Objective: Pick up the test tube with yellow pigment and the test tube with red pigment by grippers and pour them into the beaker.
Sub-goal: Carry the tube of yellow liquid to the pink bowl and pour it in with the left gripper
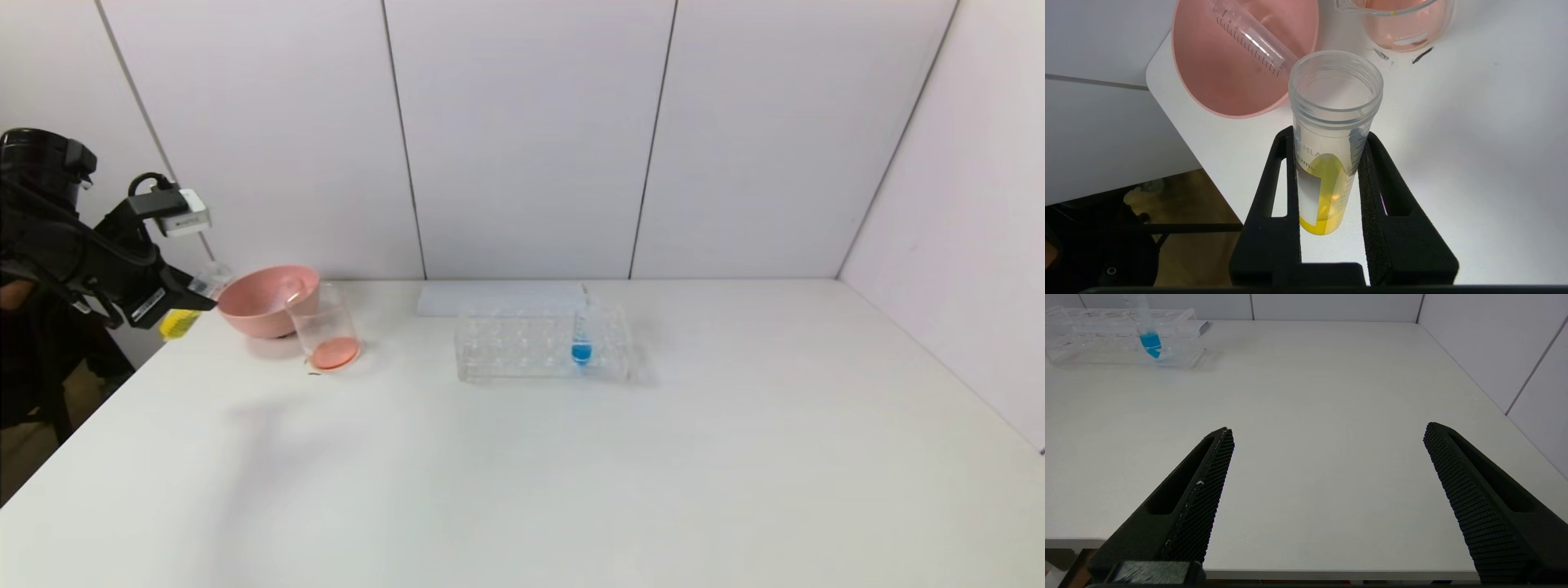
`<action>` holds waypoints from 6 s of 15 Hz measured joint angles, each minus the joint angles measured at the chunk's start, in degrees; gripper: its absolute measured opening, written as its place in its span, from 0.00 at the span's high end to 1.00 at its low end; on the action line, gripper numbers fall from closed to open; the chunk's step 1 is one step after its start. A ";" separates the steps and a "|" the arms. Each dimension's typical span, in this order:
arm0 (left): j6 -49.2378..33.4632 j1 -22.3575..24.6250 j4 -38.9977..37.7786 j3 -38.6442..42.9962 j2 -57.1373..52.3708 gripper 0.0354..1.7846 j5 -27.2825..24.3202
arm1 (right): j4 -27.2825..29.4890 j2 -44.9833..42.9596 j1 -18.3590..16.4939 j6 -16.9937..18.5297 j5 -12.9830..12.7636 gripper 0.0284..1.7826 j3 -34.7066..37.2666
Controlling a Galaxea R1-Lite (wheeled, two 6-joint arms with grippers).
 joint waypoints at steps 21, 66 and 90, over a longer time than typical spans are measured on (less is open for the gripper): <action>13.40 -3.93 16.51 -19.32 9.86 0.77 4.57 | 0.00 0.00 0.00 0.00 0.01 0.05 0.00; 20.52 -12.48 11.08 -19.36 11.82 0.77 20.22 | 0.00 0.00 0.00 0.00 -0.02 0.05 0.00; 21.42 -16.41 10.33 -19.36 12.48 0.77 26.16 | 0.00 0.00 0.00 0.00 0.01 0.05 0.00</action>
